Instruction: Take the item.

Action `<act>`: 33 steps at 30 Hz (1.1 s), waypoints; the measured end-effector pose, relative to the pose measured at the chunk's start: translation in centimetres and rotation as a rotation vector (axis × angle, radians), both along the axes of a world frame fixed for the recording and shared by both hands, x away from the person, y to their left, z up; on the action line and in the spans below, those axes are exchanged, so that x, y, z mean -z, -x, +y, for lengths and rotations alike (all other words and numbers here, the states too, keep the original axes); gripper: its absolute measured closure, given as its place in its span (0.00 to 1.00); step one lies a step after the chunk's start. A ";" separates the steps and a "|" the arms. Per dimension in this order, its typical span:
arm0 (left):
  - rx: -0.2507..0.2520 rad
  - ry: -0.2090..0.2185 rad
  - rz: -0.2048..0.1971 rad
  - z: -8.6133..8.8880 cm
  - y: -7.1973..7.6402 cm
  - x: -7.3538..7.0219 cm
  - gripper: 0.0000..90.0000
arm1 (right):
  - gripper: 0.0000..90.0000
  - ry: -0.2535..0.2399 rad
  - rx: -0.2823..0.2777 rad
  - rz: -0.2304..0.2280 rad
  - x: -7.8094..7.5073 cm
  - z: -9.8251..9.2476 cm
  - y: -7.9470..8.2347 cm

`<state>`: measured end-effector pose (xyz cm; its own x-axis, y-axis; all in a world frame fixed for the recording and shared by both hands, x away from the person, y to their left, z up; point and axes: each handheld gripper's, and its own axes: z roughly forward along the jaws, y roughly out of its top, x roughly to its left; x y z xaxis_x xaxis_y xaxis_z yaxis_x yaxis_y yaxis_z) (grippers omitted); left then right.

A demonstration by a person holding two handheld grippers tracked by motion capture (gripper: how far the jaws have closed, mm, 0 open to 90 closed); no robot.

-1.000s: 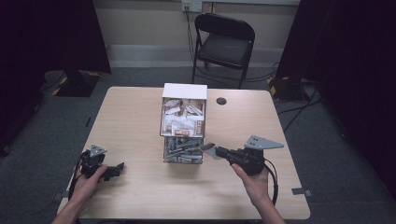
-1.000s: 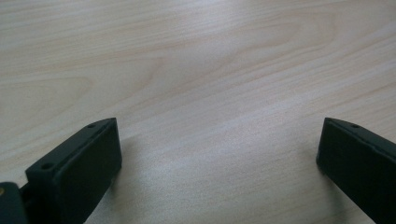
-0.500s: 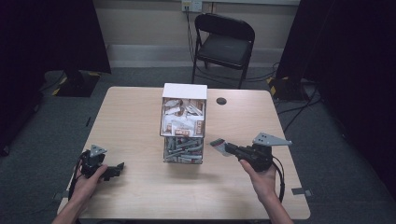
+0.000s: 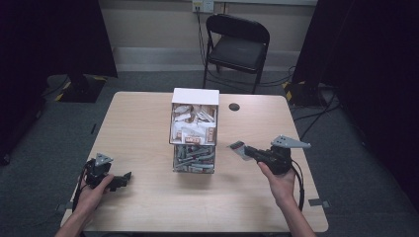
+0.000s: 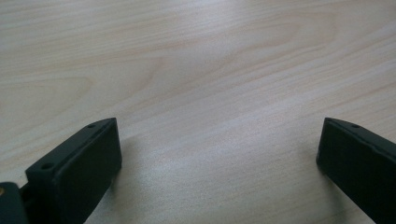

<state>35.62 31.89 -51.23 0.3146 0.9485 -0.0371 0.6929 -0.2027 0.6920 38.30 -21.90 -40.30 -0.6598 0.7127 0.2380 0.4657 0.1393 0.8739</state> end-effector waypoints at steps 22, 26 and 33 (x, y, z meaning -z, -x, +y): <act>0.000 0.000 0.000 0.0 0.0 0.0 0.00 | 0.99 0.117 0.056 0.060 2.7 0.3 -3.6; 0.000 -0.001 0.000 0.0 0.0 0.0 0.00 | 0.99 0.135 0.063 0.073 3.4 0.5 -4.2; 0.000 0.000 0.000 0.0 0.0 0.0 0.00 | 0.99 0.187 0.080 0.069 4.3 0.8 -5.0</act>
<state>35.62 31.89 -51.23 0.3147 0.9485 -0.0371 0.6927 -0.2028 0.6921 43.30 -21.11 -44.61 -0.5858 0.7983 0.1395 0.5398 0.2560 0.8019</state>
